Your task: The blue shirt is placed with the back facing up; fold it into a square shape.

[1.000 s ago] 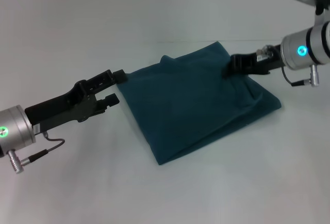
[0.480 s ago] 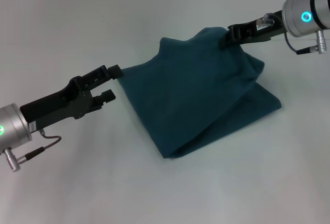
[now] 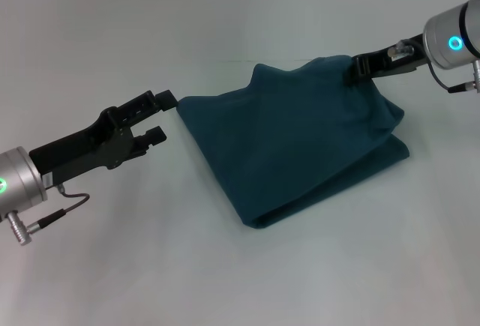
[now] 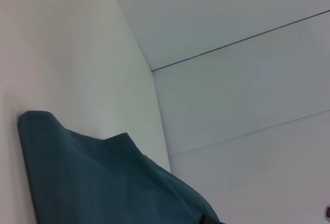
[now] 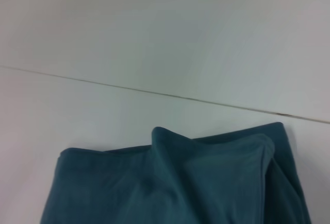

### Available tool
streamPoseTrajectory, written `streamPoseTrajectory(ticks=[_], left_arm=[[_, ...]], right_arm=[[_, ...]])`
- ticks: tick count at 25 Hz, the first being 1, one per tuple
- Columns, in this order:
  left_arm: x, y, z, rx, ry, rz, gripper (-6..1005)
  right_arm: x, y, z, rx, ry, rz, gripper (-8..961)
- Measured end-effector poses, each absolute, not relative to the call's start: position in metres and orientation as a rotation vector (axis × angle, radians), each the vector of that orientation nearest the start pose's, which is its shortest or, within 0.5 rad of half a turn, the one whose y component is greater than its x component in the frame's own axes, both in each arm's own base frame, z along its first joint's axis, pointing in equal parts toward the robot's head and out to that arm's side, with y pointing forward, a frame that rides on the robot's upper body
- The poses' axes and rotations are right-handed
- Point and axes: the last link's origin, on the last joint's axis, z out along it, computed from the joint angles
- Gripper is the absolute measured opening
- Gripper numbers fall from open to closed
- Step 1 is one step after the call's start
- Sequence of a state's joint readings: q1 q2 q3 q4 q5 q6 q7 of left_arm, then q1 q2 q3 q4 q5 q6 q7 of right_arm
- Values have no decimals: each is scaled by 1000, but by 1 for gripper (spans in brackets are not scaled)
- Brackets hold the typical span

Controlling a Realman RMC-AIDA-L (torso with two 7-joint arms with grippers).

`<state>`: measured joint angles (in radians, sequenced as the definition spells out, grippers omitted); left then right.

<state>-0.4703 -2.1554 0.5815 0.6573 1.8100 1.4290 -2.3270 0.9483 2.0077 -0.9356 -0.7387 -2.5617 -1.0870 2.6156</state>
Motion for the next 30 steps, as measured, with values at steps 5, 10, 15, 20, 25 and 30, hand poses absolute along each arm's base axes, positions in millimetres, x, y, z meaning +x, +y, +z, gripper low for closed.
streamPoseTrajectory(ticks=[5,10,15,20,25,30], left_arm=[[-271,338,2,2081,2125,1356,947],[-271,339,2,2076,2133,1360,947],[-271,340,3,2073,2139,1370,947],[-271,340,3,2073,2141,1372,947],[-272,341,3,2073,2145,1376,946],[-272,341,3,2075,2145,1377,946]], right_arm=[[188,470,20,-2206,1278,51,57],[198,470,13,-2186,1268,5,57],[200,471,10,-2180,1260,-13,56],[200,472,11,-2174,1261,-16,56],[207,471,11,-2152,1260,-55,56],[207,470,7,-2149,1261,-60,57]])
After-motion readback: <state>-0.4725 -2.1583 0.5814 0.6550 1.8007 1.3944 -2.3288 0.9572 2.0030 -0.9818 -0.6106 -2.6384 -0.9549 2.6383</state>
